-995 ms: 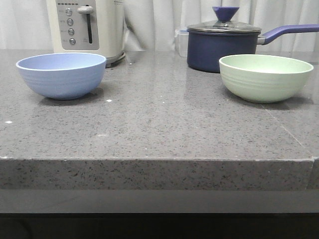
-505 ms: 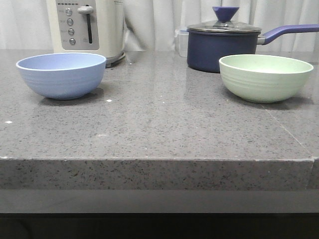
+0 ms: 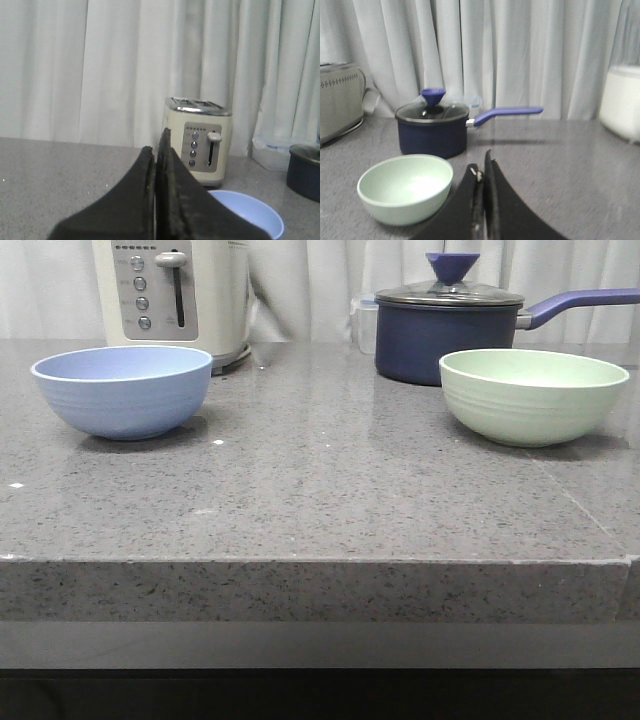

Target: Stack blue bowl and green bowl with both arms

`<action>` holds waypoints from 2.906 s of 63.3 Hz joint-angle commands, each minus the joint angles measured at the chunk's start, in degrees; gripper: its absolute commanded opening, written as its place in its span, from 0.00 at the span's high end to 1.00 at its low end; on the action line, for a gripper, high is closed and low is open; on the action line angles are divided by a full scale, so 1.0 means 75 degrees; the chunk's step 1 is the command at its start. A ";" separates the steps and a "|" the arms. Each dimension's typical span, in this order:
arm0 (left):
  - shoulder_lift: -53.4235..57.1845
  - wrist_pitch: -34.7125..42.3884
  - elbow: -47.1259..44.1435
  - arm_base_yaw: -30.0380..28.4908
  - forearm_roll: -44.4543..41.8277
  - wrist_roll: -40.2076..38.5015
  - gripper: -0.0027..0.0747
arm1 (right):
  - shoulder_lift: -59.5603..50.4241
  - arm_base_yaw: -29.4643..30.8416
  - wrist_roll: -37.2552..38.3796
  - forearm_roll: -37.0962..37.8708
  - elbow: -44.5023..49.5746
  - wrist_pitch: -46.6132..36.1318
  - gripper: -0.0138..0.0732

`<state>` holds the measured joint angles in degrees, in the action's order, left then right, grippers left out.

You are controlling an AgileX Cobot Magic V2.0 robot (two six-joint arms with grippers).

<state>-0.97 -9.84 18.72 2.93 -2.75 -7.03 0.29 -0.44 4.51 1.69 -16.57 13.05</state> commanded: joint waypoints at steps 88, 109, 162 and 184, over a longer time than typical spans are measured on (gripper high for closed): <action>-0.4839 -0.2121 0.2764 -0.0009 -0.0190 -0.0040 0.39 | 0.5217 0.0044 -0.0126 0.0338 -0.2965 0.2655 0.25; -0.4884 -0.2104 0.2837 0.0969 0.0628 0.1063 0.39 | 0.6275 0.0044 -0.0126 -0.0066 -0.4454 0.4156 0.25; -0.4884 -0.1888 0.2837 0.2358 0.0628 0.1155 0.39 | 1.1359 0.1022 -0.2876 -0.4714 -0.7535 0.5680 0.25; -0.4884 -0.1888 0.2837 0.2358 0.0628 0.1155 0.39 | 1.2127 0.1022 -0.2944 -0.5020 -0.7607 0.5125 0.34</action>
<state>-37.34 -28.65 37.93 20.16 1.31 1.64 92.59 7.08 -16.57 -33.48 -71.71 53.46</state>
